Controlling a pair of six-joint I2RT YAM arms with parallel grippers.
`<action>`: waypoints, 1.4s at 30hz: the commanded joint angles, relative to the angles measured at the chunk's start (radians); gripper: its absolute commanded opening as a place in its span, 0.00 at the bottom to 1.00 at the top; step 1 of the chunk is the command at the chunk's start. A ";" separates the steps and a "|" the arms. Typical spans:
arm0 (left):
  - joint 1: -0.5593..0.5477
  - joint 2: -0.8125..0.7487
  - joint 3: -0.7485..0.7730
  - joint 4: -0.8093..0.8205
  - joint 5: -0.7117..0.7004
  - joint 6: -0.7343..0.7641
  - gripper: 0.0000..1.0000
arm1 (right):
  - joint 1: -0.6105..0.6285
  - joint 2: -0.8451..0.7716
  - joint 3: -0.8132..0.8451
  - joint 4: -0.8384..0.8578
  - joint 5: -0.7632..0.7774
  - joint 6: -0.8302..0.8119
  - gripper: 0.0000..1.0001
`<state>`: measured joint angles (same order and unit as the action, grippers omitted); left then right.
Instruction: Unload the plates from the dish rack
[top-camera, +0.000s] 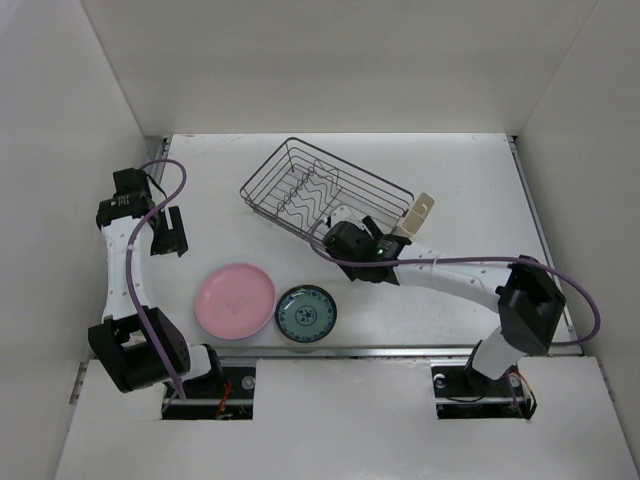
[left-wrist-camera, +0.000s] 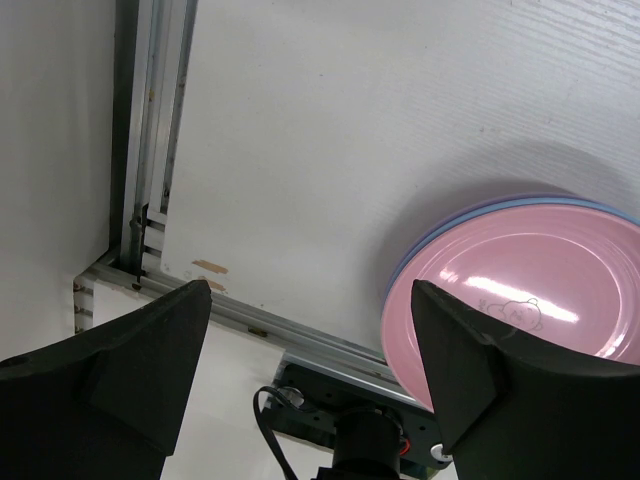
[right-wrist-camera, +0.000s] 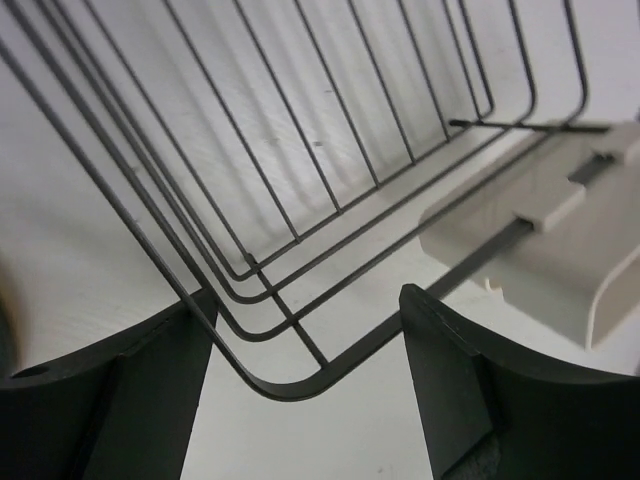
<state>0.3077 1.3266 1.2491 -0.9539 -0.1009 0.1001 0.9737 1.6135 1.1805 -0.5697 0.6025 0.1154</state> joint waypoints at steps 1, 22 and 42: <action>-0.004 -0.009 -0.004 -0.008 0.007 0.010 0.79 | -0.052 -0.016 -0.010 -0.009 0.250 0.046 0.79; -0.004 -0.122 0.061 0.015 -0.101 -0.068 0.82 | -0.119 -0.805 -0.048 0.059 0.703 0.237 0.99; -0.004 -0.240 0.093 -0.003 -0.168 -0.086 0.87 | -0.119 -0.972 0.033 -0.150 0.648 0.285 0.99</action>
<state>0.3077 1.1233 1.3312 -0.9421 -0.2558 0.0174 0.8566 0.6422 1.1961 -0.7078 1.2564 0.3889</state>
